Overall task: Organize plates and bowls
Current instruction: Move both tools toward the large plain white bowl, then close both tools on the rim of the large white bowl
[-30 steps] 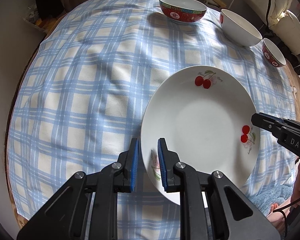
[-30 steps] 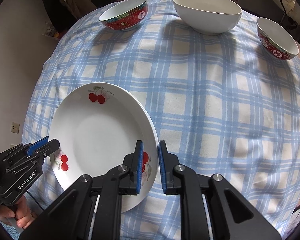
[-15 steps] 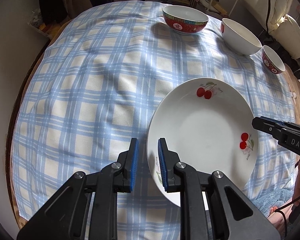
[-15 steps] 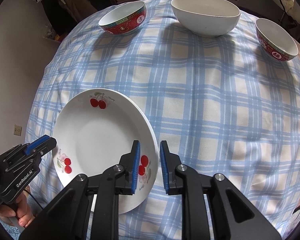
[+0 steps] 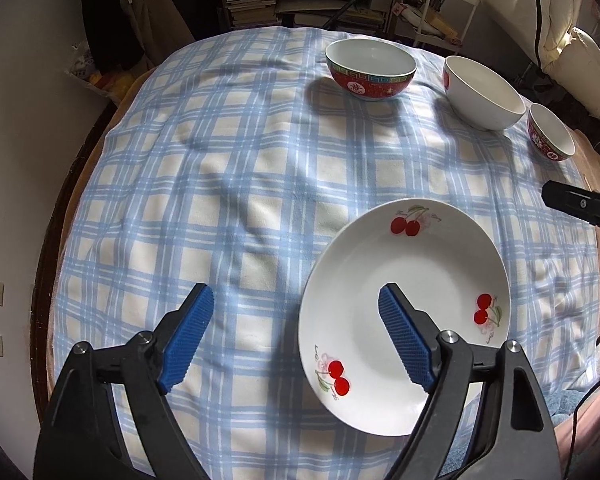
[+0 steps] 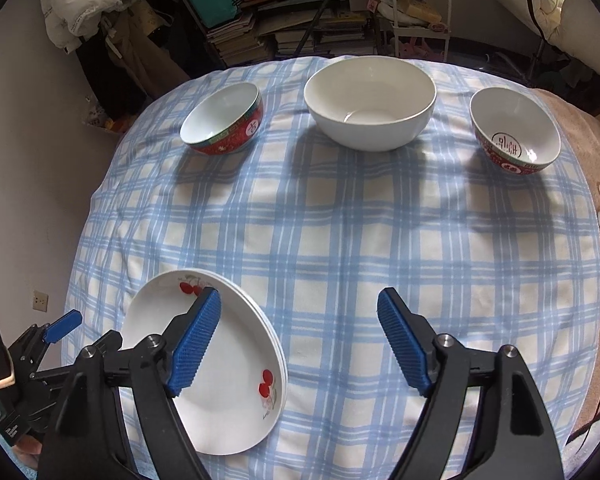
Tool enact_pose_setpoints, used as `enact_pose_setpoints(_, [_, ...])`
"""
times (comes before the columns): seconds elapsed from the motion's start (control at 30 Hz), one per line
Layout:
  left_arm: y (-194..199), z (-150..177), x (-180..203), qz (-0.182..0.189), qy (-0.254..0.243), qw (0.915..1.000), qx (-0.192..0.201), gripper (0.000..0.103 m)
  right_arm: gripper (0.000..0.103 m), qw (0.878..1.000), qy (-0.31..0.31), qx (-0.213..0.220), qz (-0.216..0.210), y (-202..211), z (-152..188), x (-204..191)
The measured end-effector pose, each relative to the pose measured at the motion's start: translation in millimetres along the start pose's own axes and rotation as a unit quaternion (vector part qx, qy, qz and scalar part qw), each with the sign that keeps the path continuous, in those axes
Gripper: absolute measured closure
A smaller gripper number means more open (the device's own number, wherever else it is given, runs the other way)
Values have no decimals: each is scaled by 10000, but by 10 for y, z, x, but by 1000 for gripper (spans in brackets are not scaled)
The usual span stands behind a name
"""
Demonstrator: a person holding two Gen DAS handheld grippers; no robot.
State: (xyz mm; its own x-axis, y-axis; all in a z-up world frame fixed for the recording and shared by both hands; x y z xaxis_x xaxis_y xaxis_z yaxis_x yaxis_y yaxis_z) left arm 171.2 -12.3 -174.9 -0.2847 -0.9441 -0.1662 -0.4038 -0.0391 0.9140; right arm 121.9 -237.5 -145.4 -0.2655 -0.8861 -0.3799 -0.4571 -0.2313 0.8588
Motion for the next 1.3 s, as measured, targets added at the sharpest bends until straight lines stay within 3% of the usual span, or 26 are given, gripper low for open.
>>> enact_pose_setpoints(0.07, [51,-90,-18,-122,4,9999,39,18,8,10000,-40,58,10,56,-114,43])
enact_pose_setpoints(0.3, [175,-597,105,-124,147,9997,154,13,0,9994,246,73,224,197,-511,178])
enact_pose_setpoints(0.53, [274,-1187,560,199,-145,9987,447,13,0,9973,581,252,377,239,-917,371])
enact_pose_setpoints(0.7, [181,-1544,801,374,49,9984,426,13,0,9966,627,254,476,194,-1171,594])
enact_pose_setpoints(1.03, [-60,-2076,1247,384,-127,9984,402,13,0,9954,738,267,551,53,-1538,902])
enact_pose_setpoints(1.3, [-249,-2331,1577,568,-362,9973,289,14,0,9992,223,211,251,-83,-1754,1150])
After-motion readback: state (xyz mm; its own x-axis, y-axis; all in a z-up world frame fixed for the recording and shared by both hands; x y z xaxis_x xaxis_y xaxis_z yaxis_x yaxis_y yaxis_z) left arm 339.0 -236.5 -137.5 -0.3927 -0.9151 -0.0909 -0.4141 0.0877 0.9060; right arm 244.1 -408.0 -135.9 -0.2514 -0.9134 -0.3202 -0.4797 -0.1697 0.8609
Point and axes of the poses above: each gripper's, at about its wrist camera, not at the fingertips, and y roughly against the way its jaws point, x to its right, z to its underside, the point moved 7 cm from there along -y, roughly the way its jaws point, and after that the axes turned 9 degrees about -z, right-handed, at the moved point
